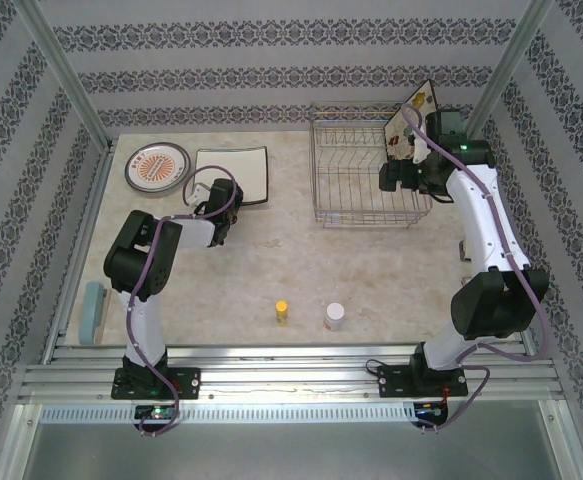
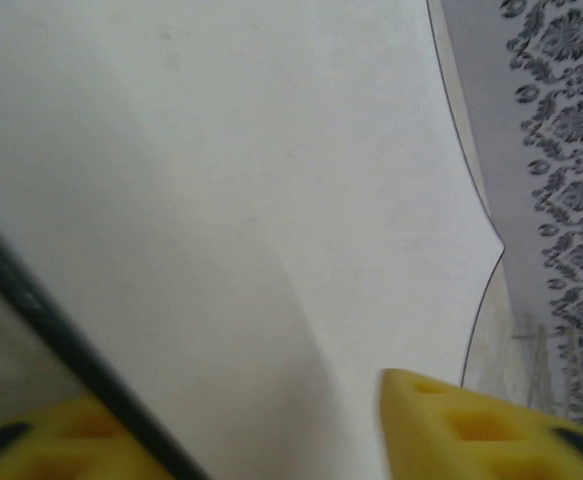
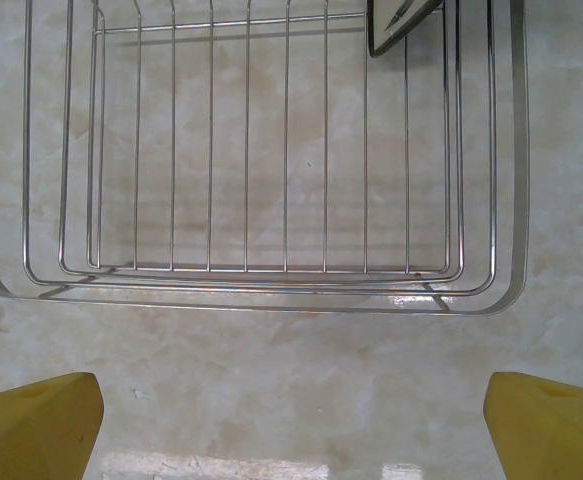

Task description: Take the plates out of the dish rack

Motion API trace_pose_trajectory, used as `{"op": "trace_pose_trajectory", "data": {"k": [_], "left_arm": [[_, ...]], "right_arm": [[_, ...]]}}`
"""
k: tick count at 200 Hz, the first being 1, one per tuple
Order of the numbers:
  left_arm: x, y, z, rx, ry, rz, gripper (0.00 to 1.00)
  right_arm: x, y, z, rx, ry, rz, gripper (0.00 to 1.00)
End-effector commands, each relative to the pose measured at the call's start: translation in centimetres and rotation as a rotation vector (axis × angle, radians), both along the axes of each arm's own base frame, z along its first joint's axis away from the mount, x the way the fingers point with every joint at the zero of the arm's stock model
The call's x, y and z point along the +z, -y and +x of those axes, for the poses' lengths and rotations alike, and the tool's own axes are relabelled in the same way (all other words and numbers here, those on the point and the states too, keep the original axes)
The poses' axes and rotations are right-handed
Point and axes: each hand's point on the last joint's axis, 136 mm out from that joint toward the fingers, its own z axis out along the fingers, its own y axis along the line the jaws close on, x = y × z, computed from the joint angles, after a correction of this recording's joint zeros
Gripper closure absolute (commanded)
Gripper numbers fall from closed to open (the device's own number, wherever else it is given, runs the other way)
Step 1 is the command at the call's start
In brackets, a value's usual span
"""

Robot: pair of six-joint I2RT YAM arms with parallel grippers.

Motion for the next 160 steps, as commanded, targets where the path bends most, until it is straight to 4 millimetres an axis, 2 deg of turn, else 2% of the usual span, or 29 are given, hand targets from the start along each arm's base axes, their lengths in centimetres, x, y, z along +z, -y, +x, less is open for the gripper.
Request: {"op": "trace_pose_trajectory", "data": {"k": [1,17,100,111,118,129,160], "left_arm": [[0.5,-0.1,-0.3,-0.051,-0.079,0.058,0.34],[1.3,-0.3,-0.5,-0.060,-0.087,0.087,0.25],[3.9,0.3,-1.0,-0.151,-0.117,0.140,0.11],[4.7,0.5,-1.2,-0.181,-0.113,0.161,0.04],[5.4,0.6,-1.3,-0.209,-0.109,0.187,0.00],[7.0,0.3,-1.8,-0.250,-0.109,0.269,0.00],[13.6,-0.5,-3.5,-0.444,-0.077,0.569,0.00]], "right_arm": [[0.9,0.3,-0.3,-0.025,0.030,0.026,0.02],[1.1,0.3,-0.3,-0.027,0.036,0.030,0.02],[2.0,0.2,-0.4,-0.031,0.070,0.056,0.02],[2.3,0.4,-0.4,-0.036,0.076,0.060,0.02],[2.5,0.5,-0.3,-0.038,0.081,0.064,0.02],[3.1,0.8,0.0,-0.043,0.093,0.067,0.02],[4.5,2.6,1.6,-0.076,0.114,0.045,0.02]]}}
